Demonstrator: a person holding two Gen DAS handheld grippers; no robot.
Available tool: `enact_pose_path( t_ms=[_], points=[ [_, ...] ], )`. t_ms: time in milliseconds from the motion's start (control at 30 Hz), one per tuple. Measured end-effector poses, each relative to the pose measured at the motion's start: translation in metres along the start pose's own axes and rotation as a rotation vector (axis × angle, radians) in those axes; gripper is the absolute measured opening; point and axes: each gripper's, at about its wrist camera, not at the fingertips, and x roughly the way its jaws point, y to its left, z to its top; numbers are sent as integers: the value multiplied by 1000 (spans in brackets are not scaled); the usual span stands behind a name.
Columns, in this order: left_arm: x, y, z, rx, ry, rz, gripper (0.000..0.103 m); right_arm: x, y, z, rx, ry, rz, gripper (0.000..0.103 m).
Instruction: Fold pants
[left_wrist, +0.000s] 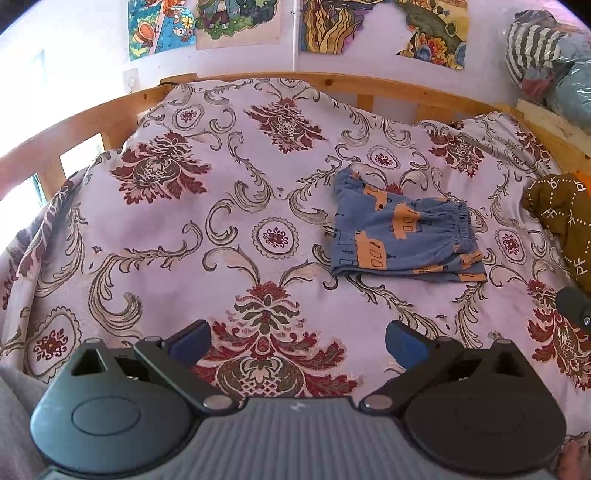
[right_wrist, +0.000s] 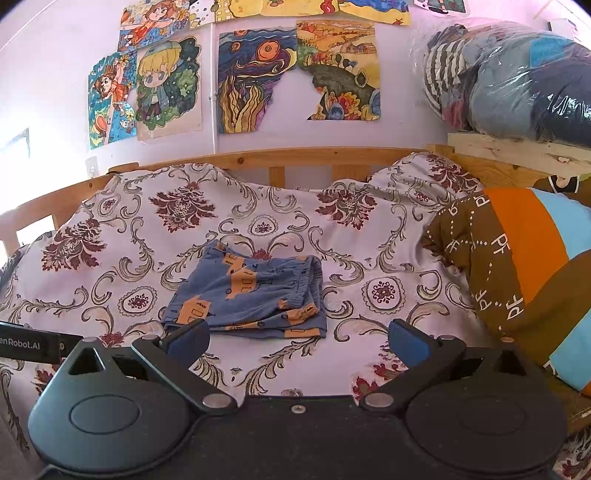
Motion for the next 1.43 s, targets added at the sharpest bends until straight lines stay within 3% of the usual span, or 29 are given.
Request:
enact_pose_path(
  t_ms=[1433],
  points=[
    [2,-5,0,57,8,-2,103,0,0,1,5,16,-3,102]
  ],
)
